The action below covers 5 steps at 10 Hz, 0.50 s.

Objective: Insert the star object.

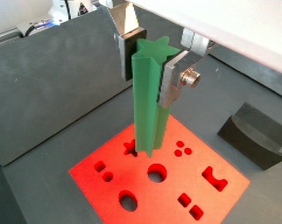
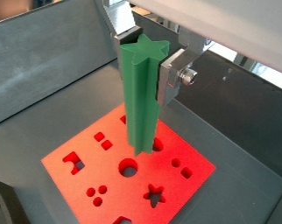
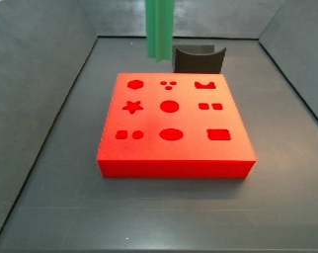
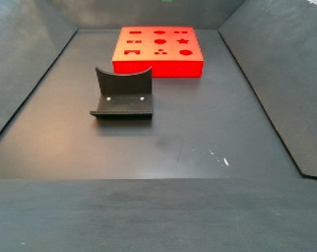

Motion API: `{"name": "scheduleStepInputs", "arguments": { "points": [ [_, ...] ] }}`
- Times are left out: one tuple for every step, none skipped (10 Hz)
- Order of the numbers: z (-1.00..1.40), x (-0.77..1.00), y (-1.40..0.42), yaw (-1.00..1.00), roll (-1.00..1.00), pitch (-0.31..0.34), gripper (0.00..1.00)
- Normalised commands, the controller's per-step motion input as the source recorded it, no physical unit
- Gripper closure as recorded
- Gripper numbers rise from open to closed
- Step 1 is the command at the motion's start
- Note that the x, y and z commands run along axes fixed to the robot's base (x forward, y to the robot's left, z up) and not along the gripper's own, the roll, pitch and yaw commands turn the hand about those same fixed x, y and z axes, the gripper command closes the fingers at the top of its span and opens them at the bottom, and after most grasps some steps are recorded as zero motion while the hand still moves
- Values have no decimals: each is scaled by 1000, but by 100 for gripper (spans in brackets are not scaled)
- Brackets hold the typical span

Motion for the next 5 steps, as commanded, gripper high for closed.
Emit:
{"name": "scheduleStepInputs", "arguments": {
  "points": [
    [-6, 0, 6, 0, -19, 0, 100],
    [-149, 0, 46, -26, -29, -33, 100],
    [-300, 0, 120, -66, -74, -3, 100],
    [-703, 71, 240, 0, 0, 3, 100],
    [-911, 0, 266, 249, -49, 0, 100]
  ]
}}
